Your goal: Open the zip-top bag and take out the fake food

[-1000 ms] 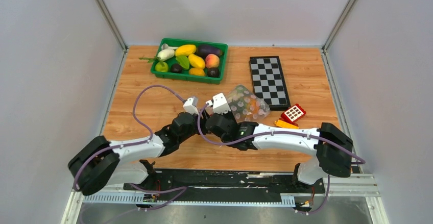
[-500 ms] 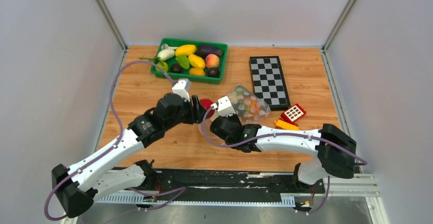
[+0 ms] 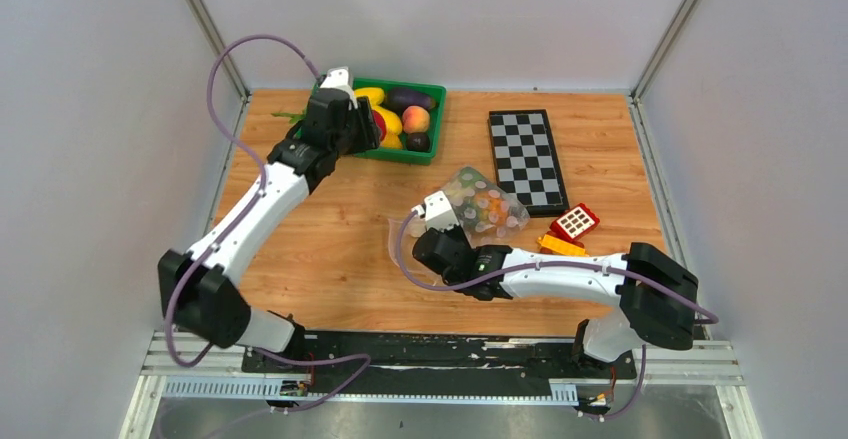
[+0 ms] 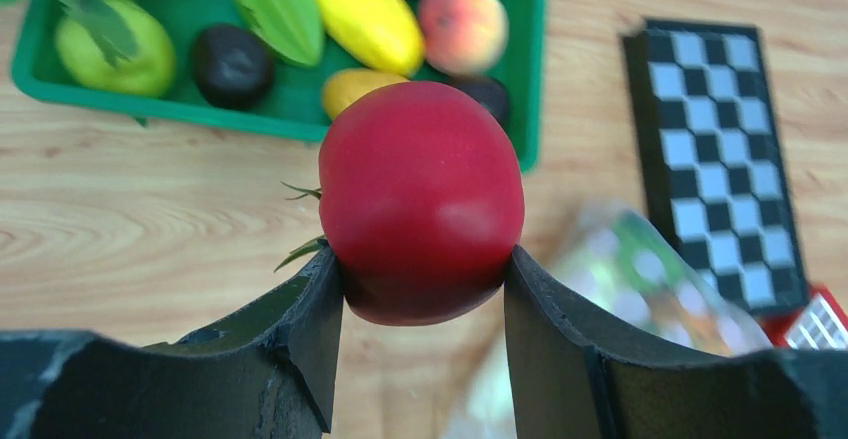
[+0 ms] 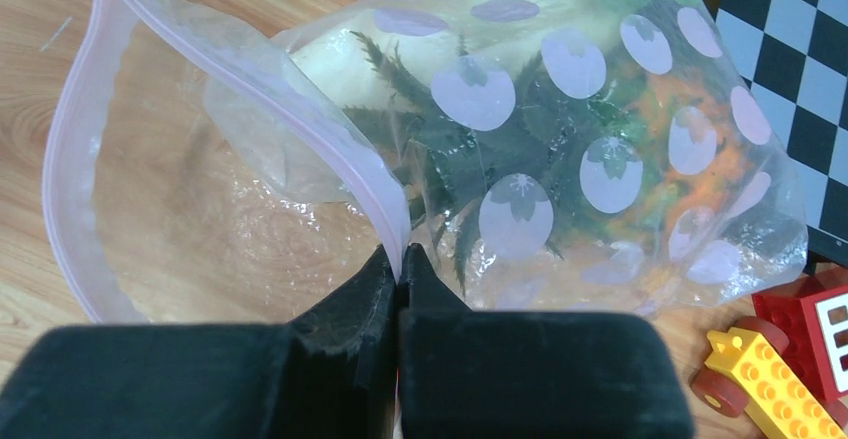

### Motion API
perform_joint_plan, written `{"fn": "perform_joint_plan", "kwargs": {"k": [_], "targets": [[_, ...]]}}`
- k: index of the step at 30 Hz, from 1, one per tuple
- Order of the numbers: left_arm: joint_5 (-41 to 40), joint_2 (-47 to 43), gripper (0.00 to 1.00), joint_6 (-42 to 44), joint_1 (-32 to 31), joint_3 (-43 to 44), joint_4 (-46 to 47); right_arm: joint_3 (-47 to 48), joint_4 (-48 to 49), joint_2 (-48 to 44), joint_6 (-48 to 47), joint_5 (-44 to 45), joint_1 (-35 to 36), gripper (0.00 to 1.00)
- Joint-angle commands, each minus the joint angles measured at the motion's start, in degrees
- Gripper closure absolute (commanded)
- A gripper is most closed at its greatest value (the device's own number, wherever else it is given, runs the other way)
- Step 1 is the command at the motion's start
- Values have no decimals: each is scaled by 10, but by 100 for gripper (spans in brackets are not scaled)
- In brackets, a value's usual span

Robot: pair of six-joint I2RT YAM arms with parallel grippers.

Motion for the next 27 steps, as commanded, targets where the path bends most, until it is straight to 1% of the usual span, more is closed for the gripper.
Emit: {"fn": "perform_joint_plan", "kwargs": {"k": [1,4,7,11,13,15,19,21,22,23,24,27], "targets": [[-29,97,88,28,57,75,68,2,42,-2,-17,-23,-2,100],[-23,186,87,31,88,126,90,-1,52,-3,-28,-31,-3,100],[-22,267,83,39,110,187,88,0,54,-1,-34,-31,-3,100],[-59,357,77,42,134,268,67,3,57,3,-37,-38,-2,100],[-85,395,72,53,142,304,57,5,57,5,-39,-42,-2,100],[-106,428,63,73,146,346,43,7,57,7,-40,-45,-2,100],[-133,474,35,113,147,418,2,10,56,11,-48,-46,-2,100],[-132,471,20,120,146,427,-16,12,53,12,-49,-43,-2,100],[-128,463,11,119,147,422,-20,13,53,12,-50,-41,-2,100],[-121,450,5,118,147,410,-21,14,52,12,-50,-41,-2,100],[-110,435,1,117,146,396,-19,16,52,11,-51,-41,-2,100],[-76,381,0,103,147,342,-19,18,50,6,-49,-42,-2,100]]}}
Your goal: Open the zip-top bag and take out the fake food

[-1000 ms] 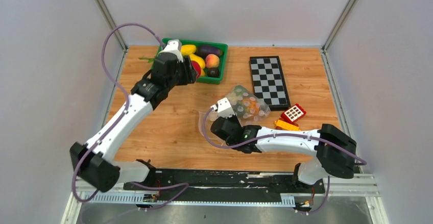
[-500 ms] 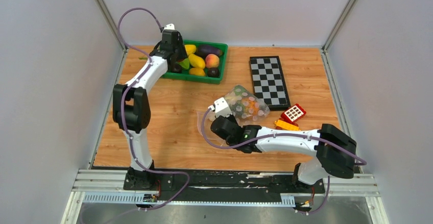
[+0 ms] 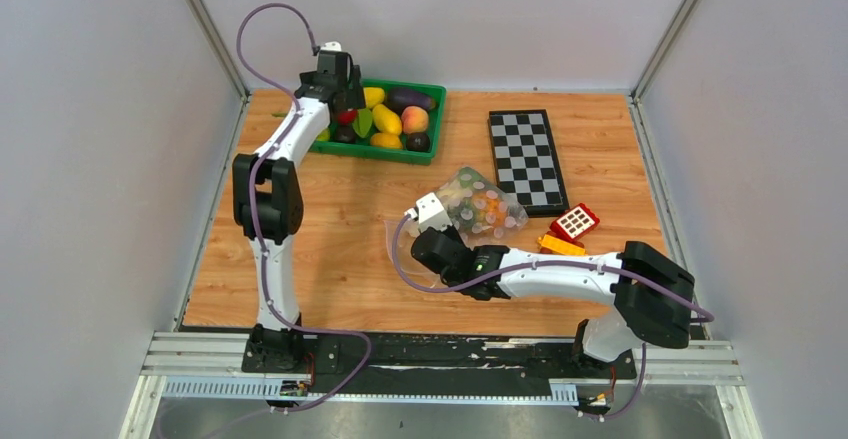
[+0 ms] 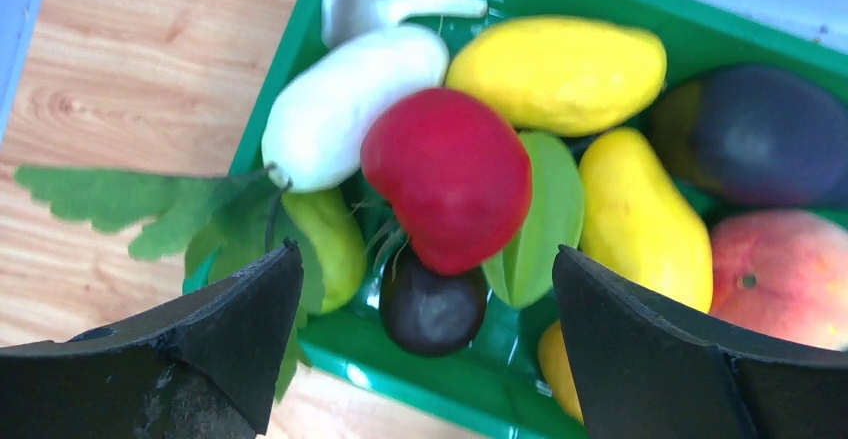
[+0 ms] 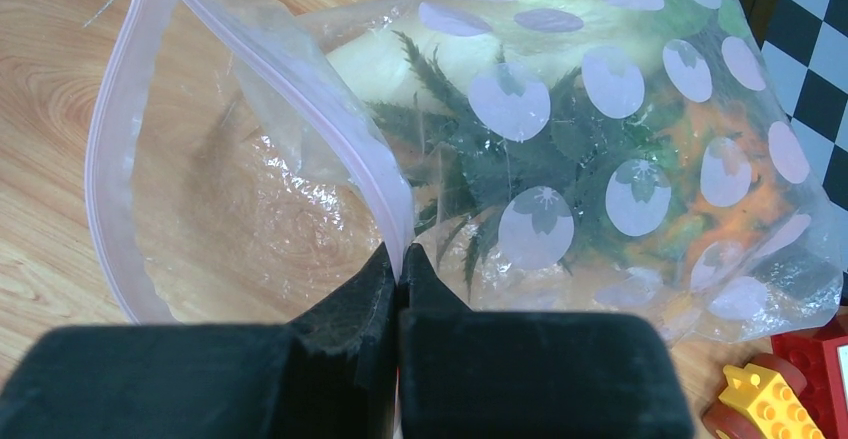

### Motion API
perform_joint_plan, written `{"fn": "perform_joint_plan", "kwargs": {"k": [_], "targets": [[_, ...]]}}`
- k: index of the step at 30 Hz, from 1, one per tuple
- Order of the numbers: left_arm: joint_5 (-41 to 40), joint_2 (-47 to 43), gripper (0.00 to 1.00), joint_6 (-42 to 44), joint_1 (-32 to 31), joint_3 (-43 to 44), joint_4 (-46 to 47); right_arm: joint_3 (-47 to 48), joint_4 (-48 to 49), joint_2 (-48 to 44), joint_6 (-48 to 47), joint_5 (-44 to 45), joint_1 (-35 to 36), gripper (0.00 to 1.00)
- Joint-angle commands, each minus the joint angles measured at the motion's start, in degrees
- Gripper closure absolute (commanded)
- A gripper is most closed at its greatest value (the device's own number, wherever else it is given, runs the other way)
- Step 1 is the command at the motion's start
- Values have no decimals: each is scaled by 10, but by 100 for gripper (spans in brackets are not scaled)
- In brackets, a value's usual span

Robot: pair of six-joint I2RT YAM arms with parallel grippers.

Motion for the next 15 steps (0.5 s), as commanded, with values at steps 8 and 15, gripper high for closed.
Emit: {"fn": "perform_joint_plan", "kwargs": {"k": [8,15], "targets": [[129,-299,0,-57,-18,-253,2,29,8,-16,-23,28,-2,100],[156,-505,2,-104,-102,-453,24,45,-1,-21,-25,36,-3,100]]}}
